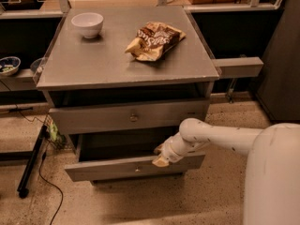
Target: Open middle drawer
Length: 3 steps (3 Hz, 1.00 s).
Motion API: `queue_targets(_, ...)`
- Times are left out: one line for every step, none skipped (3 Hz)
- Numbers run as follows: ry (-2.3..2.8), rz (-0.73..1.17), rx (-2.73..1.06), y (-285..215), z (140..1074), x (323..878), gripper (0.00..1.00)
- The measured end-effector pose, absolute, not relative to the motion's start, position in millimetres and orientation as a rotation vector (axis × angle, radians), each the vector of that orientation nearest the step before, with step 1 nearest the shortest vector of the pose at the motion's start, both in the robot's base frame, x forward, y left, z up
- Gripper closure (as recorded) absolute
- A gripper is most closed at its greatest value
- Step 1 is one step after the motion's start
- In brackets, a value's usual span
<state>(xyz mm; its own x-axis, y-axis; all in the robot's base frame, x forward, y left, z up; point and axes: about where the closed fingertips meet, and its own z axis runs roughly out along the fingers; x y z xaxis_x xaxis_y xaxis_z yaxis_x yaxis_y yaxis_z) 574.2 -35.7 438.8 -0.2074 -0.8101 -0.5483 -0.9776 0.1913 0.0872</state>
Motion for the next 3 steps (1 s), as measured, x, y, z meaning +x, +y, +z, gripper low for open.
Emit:
queue_targets(2.085,0.62,-1.677,-35.2,444.7,571.2,1.0)
queue_targets(2.085,0.62,-1.677,-35.1,444.7,571.1,1.0)
queue_targets(2.094,0.635,-1.671,-36.3,441.5,574.3,1.0)
